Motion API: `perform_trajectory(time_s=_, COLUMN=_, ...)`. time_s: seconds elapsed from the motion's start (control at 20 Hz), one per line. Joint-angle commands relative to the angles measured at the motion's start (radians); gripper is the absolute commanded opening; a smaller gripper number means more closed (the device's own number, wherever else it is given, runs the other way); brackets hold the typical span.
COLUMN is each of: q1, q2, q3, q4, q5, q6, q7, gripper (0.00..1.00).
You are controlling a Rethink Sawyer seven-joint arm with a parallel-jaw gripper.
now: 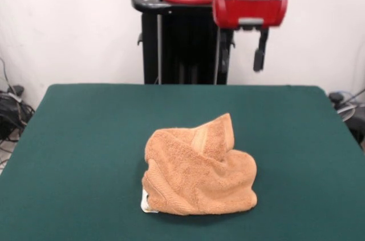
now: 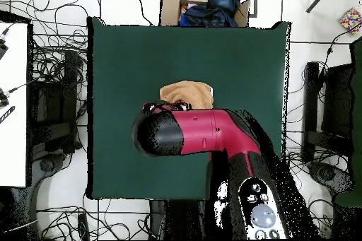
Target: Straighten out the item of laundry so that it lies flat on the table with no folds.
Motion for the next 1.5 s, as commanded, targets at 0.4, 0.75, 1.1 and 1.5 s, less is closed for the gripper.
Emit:
perform_trajectory(time_s=0.4, q1=0.024, q2=0.193, q3=0.011, q4=0.075, q5=-0.108, q6=-0.139, q7=0.046, gripper=1.0)
perform_trajectory(time_s=0.75, q1=0.004, q2=0.243, q3=0.014, q4=0.044, q5=-0.138, q6=-0.157, q7=0.033, gripper=1.0)
perform_trajectory(time_s=1.1, q1=0.0, q2=0.246, q3=0.02, q4=0.009, q5=-0.141, q6=-0.137, q7=0.026, gripper=1.0)
perform_trajectory(time_s=1.5, q1=-0.004, q2=0.245, q3=0.04, q4=-0.073, q5=-0.139, q6=-0.145, q7=0.003, gripper=1.0)
